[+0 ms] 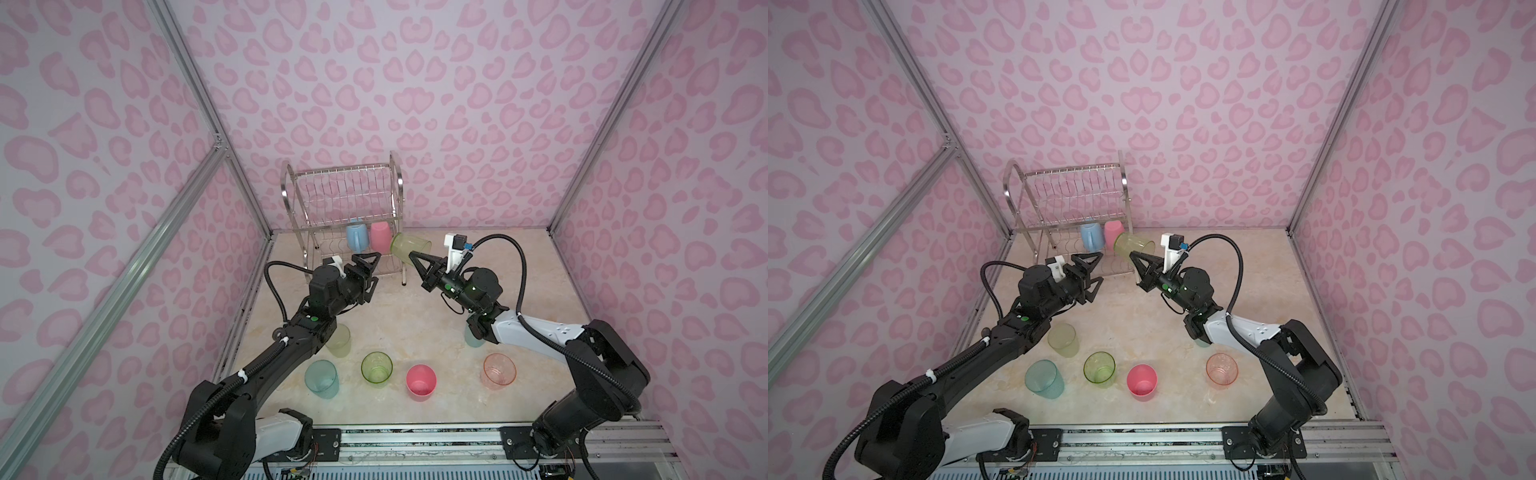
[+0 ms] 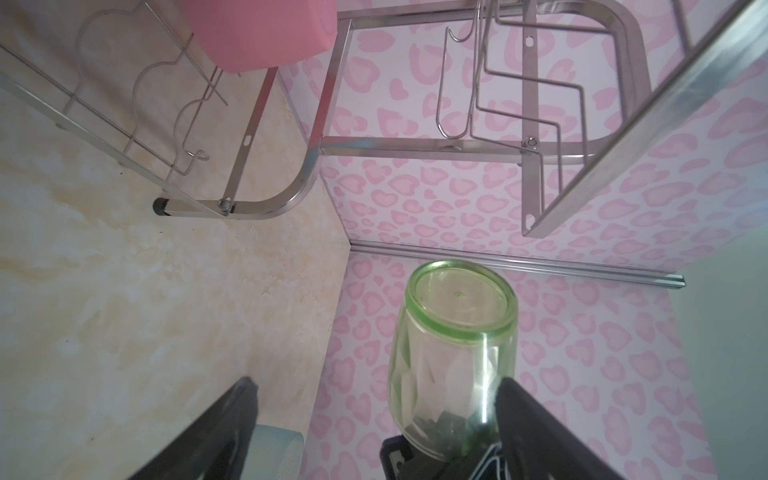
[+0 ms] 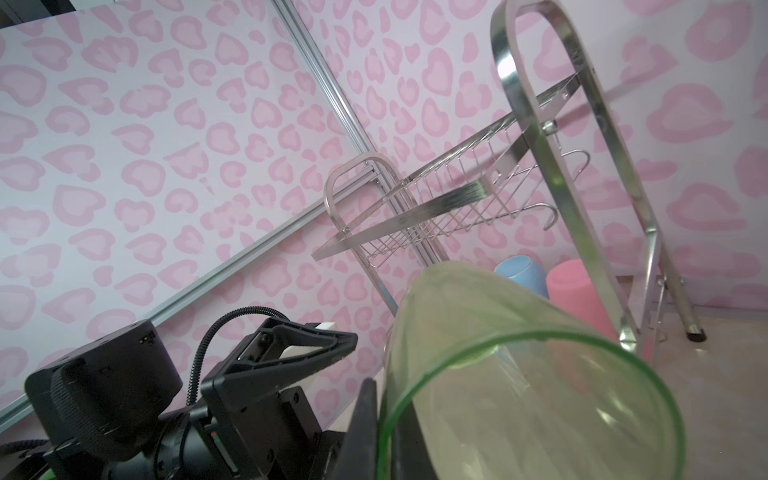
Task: Load the cups into the dish rack
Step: 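Carry the green cup toward the left gripper while the left gripper reaches to meet it, then grasp the green cup with the left gripper from the right gripper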
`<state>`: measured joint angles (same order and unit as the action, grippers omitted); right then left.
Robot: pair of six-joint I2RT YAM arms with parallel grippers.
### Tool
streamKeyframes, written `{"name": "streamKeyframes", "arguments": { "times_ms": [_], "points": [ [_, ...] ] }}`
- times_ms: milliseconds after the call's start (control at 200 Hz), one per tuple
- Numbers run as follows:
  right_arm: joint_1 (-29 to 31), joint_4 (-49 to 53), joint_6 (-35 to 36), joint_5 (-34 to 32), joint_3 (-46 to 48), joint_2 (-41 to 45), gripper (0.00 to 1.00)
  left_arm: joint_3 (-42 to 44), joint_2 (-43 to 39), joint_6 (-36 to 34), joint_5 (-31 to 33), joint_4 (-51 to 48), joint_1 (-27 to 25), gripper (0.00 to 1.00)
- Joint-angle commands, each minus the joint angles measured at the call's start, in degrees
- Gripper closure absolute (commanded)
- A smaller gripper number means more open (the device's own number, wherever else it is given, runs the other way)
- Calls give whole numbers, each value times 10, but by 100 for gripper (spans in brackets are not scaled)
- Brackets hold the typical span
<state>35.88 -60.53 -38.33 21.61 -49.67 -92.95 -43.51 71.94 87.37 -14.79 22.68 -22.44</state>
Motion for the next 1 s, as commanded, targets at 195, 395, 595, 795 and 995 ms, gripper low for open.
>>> {"name": "streamKeyframes", "arguments": {
  "times_ms": [195, 395, 595, 795, 995],
  "points": [
    [12, -49, -61, 46, -35, -41, 100, -16, 23, 16, 7, 60, -7, 9],
    [26, -11, -56, 48, -46, -49, 100, -21, 54, 13, 31, 100, -18, 9],
    [35, 23, -57, 43, -59, -48, 100, -30, 74, 13, 58, 132, -34, 9],
    [42, 36, -63, 42, -59, -45, 100, -21, 85, 24, 79, 161, -38, 14],
    [46, 47, -65, 47, -66, -48, 100, -18, 94, 27, 91, 180, -44, 18]
  ]
}}
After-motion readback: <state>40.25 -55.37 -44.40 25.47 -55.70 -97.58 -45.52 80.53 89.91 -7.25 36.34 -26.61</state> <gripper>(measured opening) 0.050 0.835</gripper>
